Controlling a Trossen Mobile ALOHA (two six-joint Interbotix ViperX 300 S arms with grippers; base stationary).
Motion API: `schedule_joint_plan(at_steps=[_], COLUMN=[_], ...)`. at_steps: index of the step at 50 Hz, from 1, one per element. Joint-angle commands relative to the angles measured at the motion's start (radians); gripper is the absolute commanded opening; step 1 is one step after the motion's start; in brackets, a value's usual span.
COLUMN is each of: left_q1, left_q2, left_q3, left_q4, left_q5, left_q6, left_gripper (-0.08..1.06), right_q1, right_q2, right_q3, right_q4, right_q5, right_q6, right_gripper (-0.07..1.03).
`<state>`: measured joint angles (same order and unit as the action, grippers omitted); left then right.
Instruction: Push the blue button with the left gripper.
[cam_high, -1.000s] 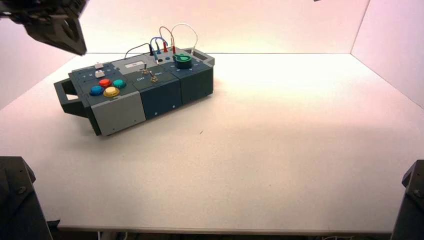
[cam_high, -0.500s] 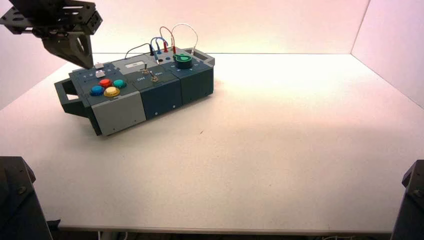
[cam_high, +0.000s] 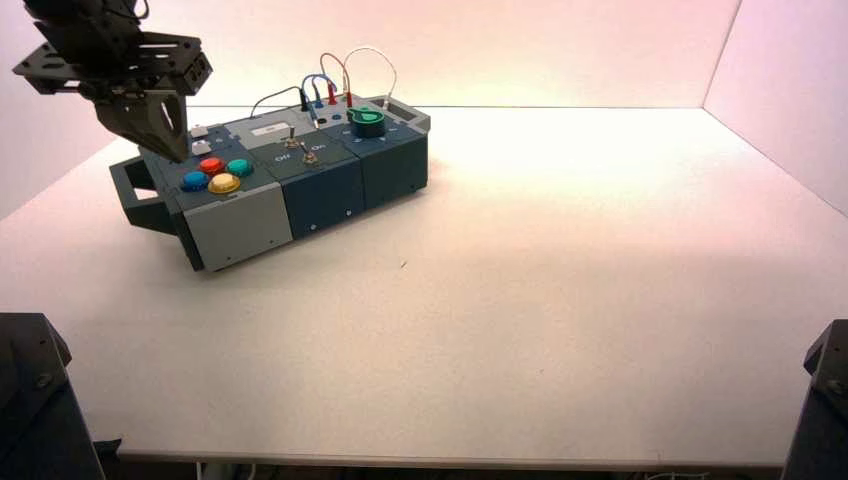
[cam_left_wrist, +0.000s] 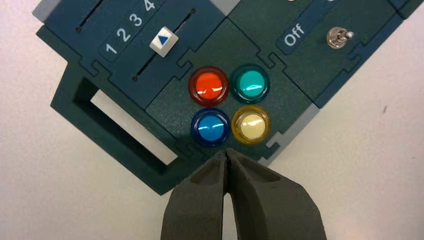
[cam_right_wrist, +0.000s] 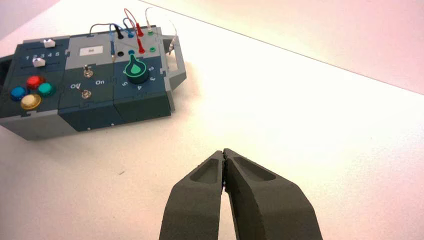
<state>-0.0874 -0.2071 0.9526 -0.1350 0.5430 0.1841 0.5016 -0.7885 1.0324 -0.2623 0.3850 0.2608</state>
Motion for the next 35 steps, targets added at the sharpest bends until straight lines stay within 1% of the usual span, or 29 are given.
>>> schedule_joint_plan(at_steps=[1, 9, 22, 35], left_q1=[0.006, 0.006, 0.006, 0.015], left_q2=[0.003, 0.025, 0.069, 0.091], left_q3=[-0.035, -0.055, -0.055, -0.069], left_q4=[0.002, 0.002, 0.002, 0.002], left_q5=[-0.005, -0.008, -0.008, -0.006], left_q6=[0.008, 0.009, 0.011, 0.014], left_gripper=[-0.03, -0.03, -0.03, -0.03], right_q1=[0.005, 0.005, 0.005, 0.005], right_q2=[-0.006, -0.008, -0.008, -0.009], right_q3=[-0.026, -0.025, -0.025, -0.026], right_q4=[0.003, 0.003, 0.003, 0.003], right_q5=[-0.005, -0.006, -0.006, -0.006], right_q6=[-0.003, -0.003, -0.003, -0.003], right_gripper=[-0.02, -0.02, -0.02, -0.02])
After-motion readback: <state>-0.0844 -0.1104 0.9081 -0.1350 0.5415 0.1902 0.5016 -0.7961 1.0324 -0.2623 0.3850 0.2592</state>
